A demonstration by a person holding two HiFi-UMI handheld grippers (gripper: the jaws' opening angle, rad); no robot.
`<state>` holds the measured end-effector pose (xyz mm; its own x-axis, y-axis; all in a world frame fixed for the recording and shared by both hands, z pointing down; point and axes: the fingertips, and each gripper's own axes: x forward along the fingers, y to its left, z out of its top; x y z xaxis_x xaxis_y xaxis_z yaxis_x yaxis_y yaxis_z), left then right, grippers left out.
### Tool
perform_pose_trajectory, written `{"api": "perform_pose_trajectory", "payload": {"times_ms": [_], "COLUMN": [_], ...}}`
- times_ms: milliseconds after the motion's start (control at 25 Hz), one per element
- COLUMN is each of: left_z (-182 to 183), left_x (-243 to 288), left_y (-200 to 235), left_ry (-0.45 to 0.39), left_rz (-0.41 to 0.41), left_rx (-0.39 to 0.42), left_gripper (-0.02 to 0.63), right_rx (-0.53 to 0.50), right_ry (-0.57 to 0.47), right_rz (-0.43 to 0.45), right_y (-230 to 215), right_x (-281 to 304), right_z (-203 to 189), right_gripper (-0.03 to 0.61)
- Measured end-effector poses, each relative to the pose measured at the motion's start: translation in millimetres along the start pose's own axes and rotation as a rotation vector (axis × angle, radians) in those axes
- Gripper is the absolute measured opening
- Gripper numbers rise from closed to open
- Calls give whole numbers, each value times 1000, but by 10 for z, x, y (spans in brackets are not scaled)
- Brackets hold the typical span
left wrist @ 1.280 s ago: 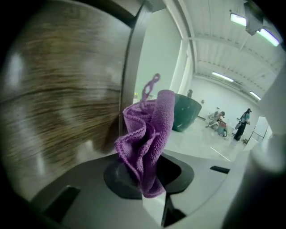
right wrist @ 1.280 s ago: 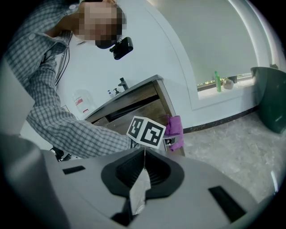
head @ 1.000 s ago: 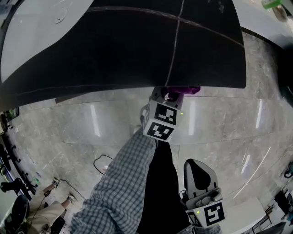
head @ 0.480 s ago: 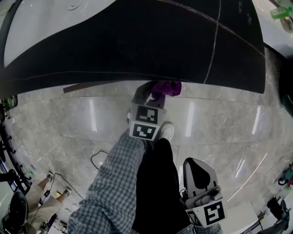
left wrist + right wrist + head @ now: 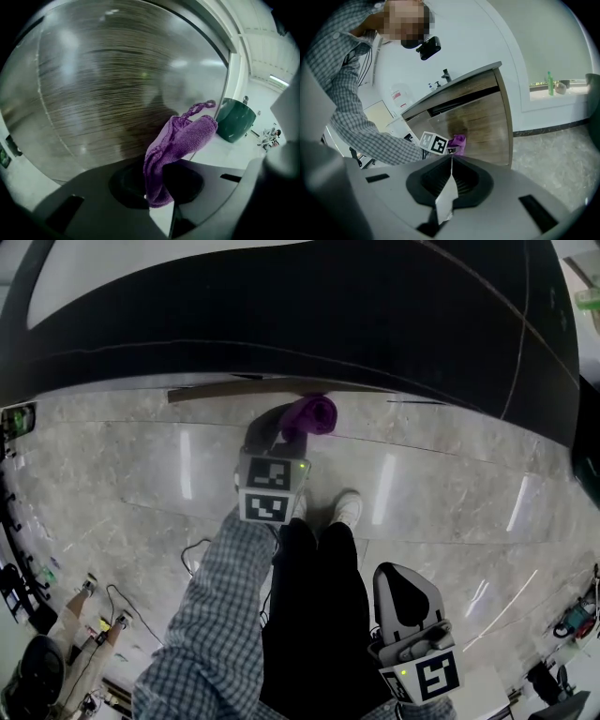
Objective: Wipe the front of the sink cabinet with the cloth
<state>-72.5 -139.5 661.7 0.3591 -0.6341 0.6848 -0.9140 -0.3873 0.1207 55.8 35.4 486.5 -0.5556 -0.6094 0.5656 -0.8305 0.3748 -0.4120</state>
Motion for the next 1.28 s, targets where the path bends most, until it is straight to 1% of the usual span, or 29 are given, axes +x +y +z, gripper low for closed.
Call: {"api": "perform_pose_trajectory", "payload": {"times_ms": [240, 480, 640, 800, 920, 1000, 1080, 1200, 1280], "left_z": [-165, -263, -275, -221, -140, -34, 127, 348, 565], "left_x": [-236, -530, -761, -1030, -1303, -1547, -1822, -2303, -2596], "left_y": [507, 983, 1175, 1259, 1293, 1334, 1368, 1306, 1283], "left_ry": [0, -8, -33, -54, -59, -62, -70, -85, -107], "left_rz": [87, 167, 213, 231, 229, 225, 221, 193, 173], "left_rx": [-73, -120, -158, -158, -145, -120, -101, -114, -99], "left_gripper": [71, 71, 71, 69, 69, 69, 69, 69, 69], "right_rx": [-25, -57, -76, -99, -117, -130, -148, -174, -193], "right_ry": [19, 18, 7, 2, -12, -33, -57, -91, -127], "right_rz": [35, 62, 67, 85, 93, 98, 98, 88, 80], "right_y": [225, 457, 569, 734, 882, 991, 1081, 1214, 1308], "right_x": [120, 189, 157, 144, 134, 112, 56, -111, -176], "right_z": [-10, 53, 78, 153, 289, 440, 633, 941, 1180], "right_gripper": [18, 18, 18, 18, 18, 18, 18, 18, 18]}}
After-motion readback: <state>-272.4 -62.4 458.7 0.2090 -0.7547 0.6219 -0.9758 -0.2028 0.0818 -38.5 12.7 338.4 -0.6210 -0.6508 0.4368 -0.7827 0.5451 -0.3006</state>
